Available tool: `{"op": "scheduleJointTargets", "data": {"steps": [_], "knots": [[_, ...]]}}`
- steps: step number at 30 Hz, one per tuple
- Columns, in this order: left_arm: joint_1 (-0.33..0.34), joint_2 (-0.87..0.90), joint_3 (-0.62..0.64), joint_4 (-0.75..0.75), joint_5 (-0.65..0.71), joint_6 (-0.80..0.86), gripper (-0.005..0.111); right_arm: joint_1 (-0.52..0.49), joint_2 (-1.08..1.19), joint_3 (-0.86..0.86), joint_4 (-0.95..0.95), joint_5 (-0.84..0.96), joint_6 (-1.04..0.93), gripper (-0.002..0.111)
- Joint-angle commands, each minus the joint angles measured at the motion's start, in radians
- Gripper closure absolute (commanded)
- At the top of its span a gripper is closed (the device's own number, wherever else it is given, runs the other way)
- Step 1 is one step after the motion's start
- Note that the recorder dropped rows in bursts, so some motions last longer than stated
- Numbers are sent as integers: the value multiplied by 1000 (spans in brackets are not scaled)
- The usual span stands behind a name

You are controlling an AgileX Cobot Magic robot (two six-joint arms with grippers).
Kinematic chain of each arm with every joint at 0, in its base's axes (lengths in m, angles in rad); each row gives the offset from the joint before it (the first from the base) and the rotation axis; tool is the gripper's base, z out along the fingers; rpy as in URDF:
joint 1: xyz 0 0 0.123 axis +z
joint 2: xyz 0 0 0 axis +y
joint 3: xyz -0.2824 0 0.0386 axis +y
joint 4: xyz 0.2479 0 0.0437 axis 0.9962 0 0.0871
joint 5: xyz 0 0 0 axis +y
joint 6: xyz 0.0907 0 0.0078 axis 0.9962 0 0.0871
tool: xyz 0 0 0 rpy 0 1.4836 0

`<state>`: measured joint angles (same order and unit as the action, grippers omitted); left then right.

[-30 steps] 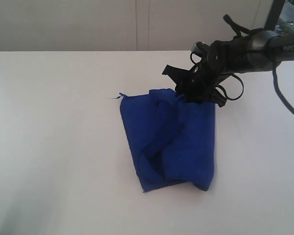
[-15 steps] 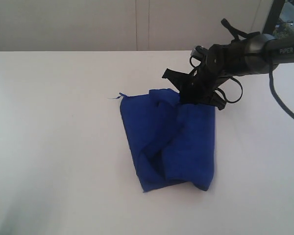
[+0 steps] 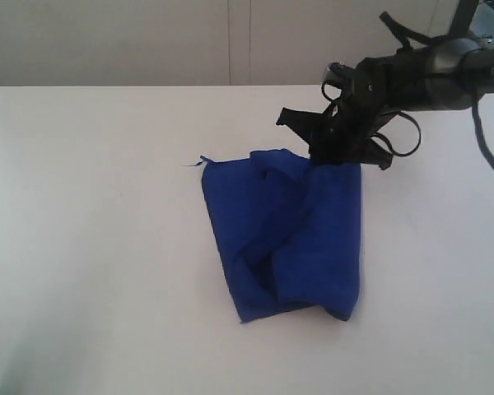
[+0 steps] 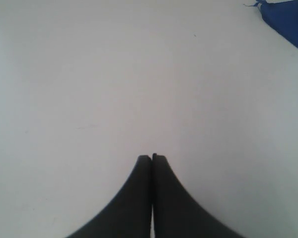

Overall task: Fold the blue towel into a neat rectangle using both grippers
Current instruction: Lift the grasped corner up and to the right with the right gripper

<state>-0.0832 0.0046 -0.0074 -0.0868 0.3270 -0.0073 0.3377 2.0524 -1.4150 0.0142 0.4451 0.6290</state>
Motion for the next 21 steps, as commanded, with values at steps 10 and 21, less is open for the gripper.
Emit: {"op": "scheduleJointTargets", "data": {"steps": [10,21], "knots": [[2,-5,7,-5,8,0,107,0,-136,-6,-398,295,-112,108],[2,-5,7,-5,8,0,107,0,-136,-4,-411,271,-112,108]]}}
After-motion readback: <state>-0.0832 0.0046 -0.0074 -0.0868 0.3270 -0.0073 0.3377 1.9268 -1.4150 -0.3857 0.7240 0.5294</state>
